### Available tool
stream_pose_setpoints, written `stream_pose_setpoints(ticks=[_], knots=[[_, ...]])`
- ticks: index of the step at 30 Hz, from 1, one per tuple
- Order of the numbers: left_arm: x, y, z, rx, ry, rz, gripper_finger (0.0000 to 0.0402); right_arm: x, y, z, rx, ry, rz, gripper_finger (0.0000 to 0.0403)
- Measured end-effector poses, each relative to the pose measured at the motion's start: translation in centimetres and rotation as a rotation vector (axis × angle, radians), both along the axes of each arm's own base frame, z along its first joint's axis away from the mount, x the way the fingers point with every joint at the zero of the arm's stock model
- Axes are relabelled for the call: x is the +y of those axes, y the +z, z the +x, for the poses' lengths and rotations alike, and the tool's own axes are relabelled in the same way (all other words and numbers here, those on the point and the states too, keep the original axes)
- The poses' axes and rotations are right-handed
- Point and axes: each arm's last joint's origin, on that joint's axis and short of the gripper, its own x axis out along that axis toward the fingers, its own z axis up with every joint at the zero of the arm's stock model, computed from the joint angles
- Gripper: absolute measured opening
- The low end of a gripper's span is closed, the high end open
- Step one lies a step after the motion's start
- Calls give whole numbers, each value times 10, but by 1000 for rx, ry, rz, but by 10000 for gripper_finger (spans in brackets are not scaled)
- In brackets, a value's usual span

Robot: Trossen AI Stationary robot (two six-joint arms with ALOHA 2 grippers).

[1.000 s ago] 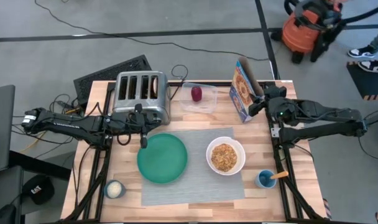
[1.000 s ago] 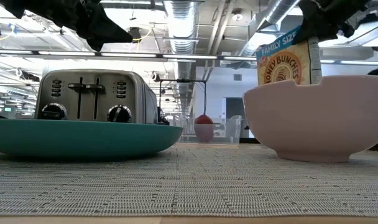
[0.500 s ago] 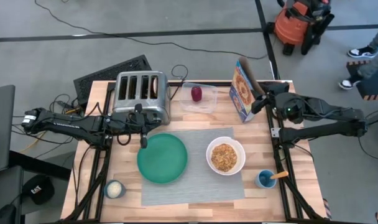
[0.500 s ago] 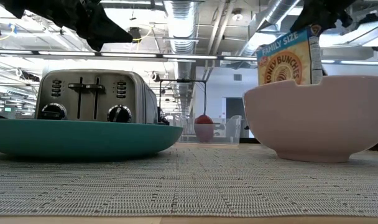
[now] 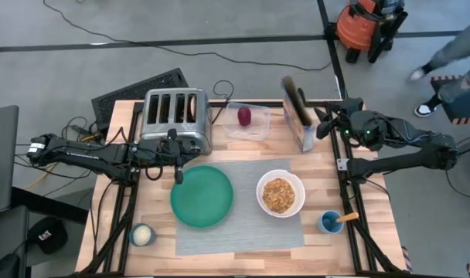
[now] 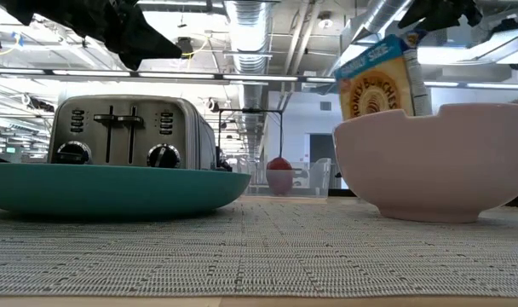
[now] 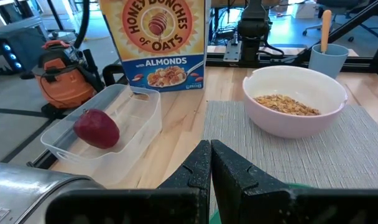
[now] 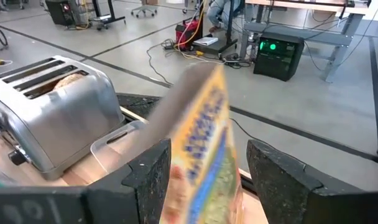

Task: Arrange a breakfast setting
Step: Put the cereal box on the top of the table

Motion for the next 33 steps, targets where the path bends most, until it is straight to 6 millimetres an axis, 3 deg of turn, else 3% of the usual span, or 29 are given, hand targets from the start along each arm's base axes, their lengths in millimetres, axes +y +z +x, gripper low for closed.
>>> stream_pose_setpoints(ticks=[20, 33], knots=[[0, 0, 0, 0, 0, 0, 0, 3, -4, 2, 27, 83, 34, 240], [-2, -10, 12, 59, -74, 15, 2, 26, -46, 35, 220, 285, 73, 240]])
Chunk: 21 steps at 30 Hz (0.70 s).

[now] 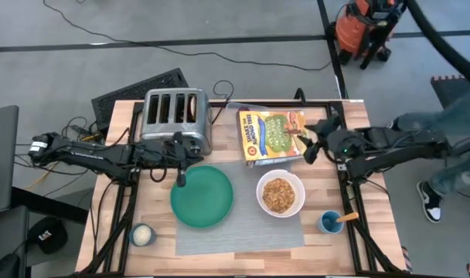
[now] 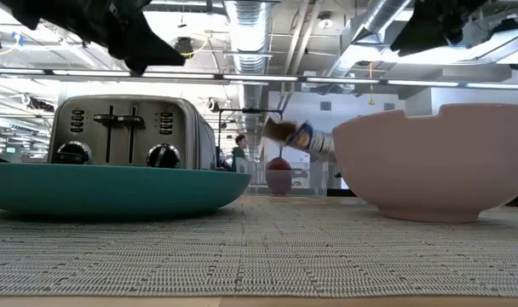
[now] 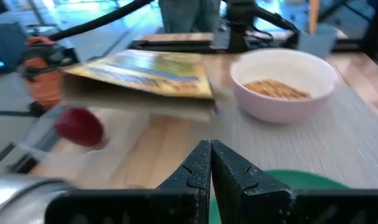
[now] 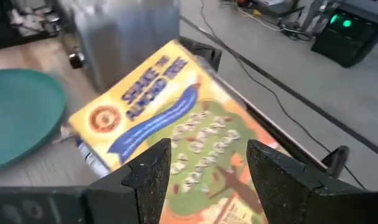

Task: Arrange a breakfast setting
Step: Put the cereal box on the top of the table

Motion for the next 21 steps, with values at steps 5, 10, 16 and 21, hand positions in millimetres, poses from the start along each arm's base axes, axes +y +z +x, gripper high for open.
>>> stream_pose_setpoints(ticks=[5, 10, 16, 21], knots=[[-2, -5, 22, 72, -51, 26, 41, 11, -5, 15, 4, 58, -1, 240], [-3, 0, 51, 124, -58, 41, 126, 19, -9, 25, 17, 96, -4, 240], [-5, -6, 89, 169, -85, 83, 216, 26, -13, 30, 36, 129, -9, 240], [-6, -22, 121, 239, -77, 128, 238, 29, -14, 32, 40, 139, -11, 240]])
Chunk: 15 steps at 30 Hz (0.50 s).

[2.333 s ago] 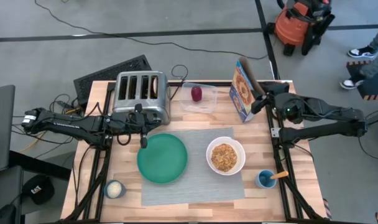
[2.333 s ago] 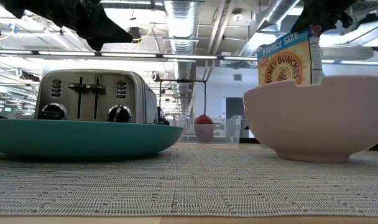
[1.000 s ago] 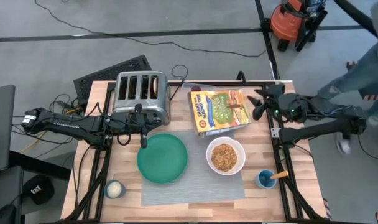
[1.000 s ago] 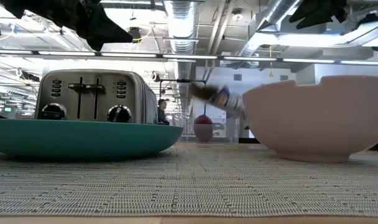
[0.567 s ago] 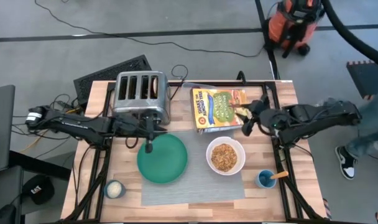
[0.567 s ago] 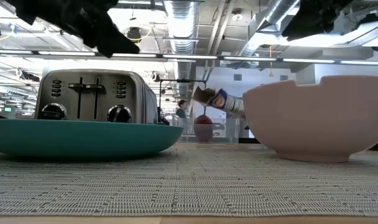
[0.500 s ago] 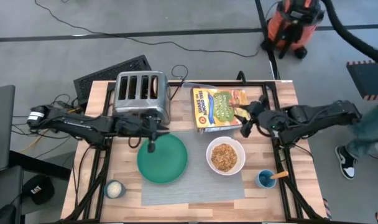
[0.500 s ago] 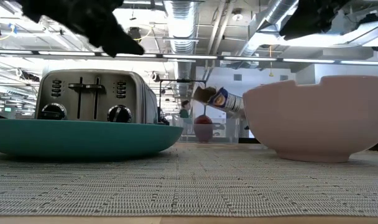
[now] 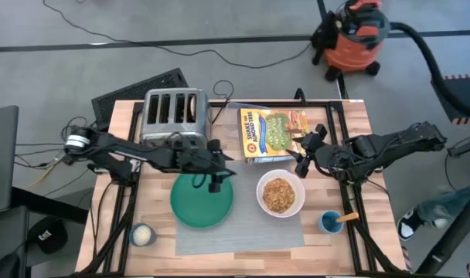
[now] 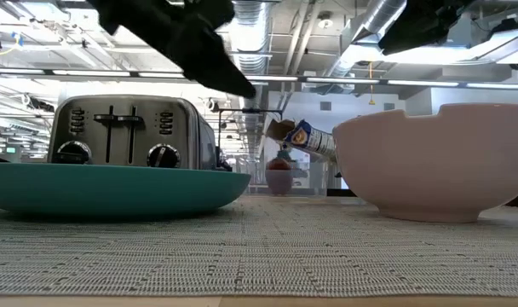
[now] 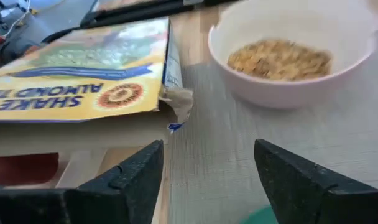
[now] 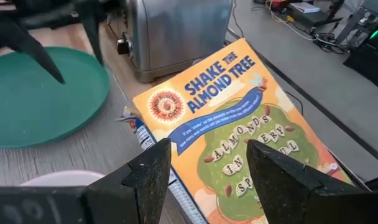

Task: Arrange a breakfast setting
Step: Put the cereal box on the top of the table

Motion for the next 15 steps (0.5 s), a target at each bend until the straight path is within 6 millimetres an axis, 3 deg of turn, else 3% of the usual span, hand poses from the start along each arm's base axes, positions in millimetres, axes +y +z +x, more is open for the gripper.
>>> stream_pose_setpoints(ticks=[7, 15], knots=[[1, -24, 43, 67, 40, 72, 236, 0, 0, 0, 4, 1, -2, 240], [11, -38, 62, 104, 84, 117, 220, 1, 0, 0, 4, 7, -3, 240]])
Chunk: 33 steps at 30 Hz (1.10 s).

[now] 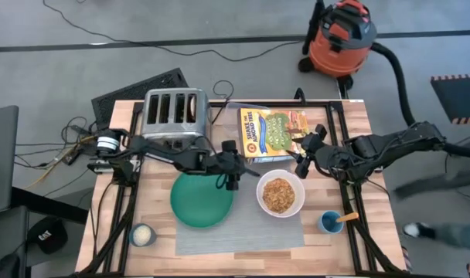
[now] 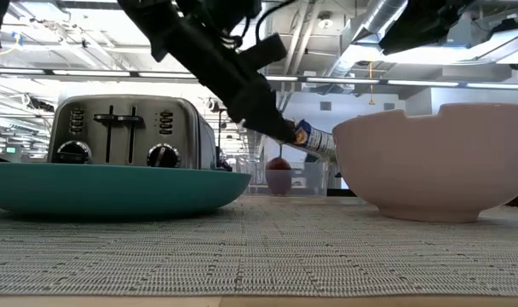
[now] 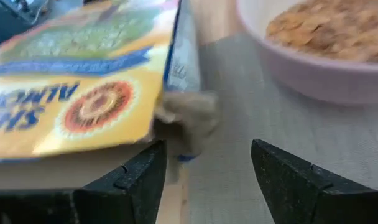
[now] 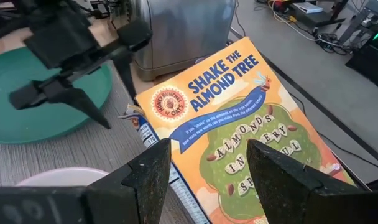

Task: Arrange a breakfast setting
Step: Put the cereal box on the top of the table

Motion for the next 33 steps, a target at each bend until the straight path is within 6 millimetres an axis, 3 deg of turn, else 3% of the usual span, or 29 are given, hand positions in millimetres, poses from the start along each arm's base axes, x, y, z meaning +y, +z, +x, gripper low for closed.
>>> stream_pose_setpoints(ticks=[7, 12, 16, 20, 24, 33], knots=[[19, 3, 2, -44, -25, -45, 205, 1, 0, 0, -3, 5, 0, 240], [24, -11, 7, -24, -45, -31, 182, 1, 1, 0, -6, 5, 1, 240], [23, -11, 13, -52, -62, -6, 148, 1, 1, 1, -12, 9, -2, 240], [24, -13, 17, -26, -77, 35, 87, 1, 2, 1, -8, 18, -18, 240], [24, 4, 22, -59, -91, 80, 14, 2, 1, 1, 14, 42, -47, 240], [23, 75, 40, -2, -134, 129, 0, 18, -2, -5, 35, 121, -31, 240]])
